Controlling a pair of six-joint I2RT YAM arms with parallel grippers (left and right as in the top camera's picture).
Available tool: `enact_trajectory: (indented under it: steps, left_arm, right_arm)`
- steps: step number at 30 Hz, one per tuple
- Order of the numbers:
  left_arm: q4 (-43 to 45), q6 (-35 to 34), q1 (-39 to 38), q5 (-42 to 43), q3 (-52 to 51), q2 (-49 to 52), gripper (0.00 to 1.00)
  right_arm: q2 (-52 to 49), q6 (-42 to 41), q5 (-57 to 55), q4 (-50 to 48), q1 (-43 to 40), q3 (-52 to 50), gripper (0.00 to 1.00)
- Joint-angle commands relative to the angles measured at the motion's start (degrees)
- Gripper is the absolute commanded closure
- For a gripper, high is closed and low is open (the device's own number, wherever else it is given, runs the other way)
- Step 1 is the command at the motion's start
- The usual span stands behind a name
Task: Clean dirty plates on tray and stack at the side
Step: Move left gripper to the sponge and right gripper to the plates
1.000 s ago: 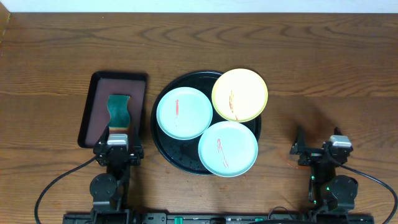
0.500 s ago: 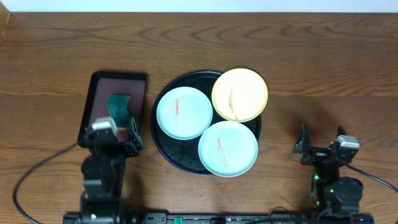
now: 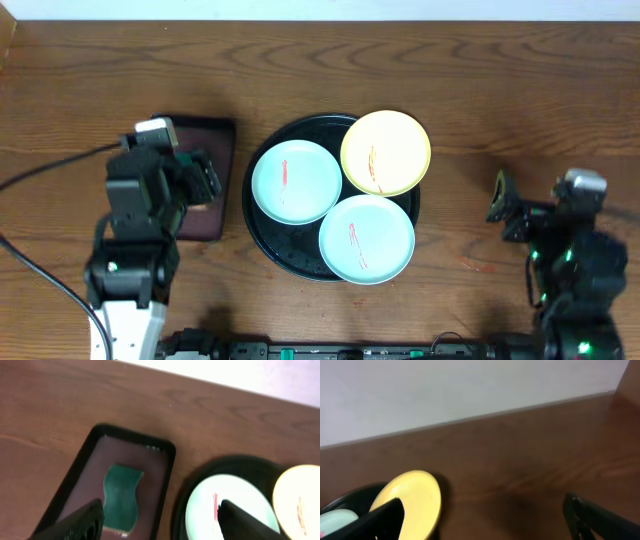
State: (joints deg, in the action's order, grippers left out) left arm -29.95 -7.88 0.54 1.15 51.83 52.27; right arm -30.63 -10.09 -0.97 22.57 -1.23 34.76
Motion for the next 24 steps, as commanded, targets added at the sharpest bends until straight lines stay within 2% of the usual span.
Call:
enact_trajectory:
  steps: [1,11,15,19,24]
  left_arm:
    - [-5.3,0.5,-0.2,-0.3,8.7,4.0,0.26]
    - [-22.3,5.0,-0.2,-0.2,27.2,11.7,0.27]
    - [-30.3,5.0,-0.2,5.6,33.7,15.2,0.26]
    - [-37.6,5.0,0.8,12.9,37.0,19.9,0.26]
    - [-40.5,5.0,0.9,13.4,37.0,24.7,0.27]
  right_arm:
    - [-9.0,-0.5,0.4,5.7,0.5,9.3,0.01]
    - [-35.3,2.5,5.6,32.8,0.5,37.7,0.01]
    - [-42.6,2.5,5.6,41.5,0.5,46.5,0.01]
    - [-46.2,2.4,5.8,43.6,0.5,50.2,0.01]
    - [-46.9,2.4,6.0,41.0,0.5,50.2,0.01]
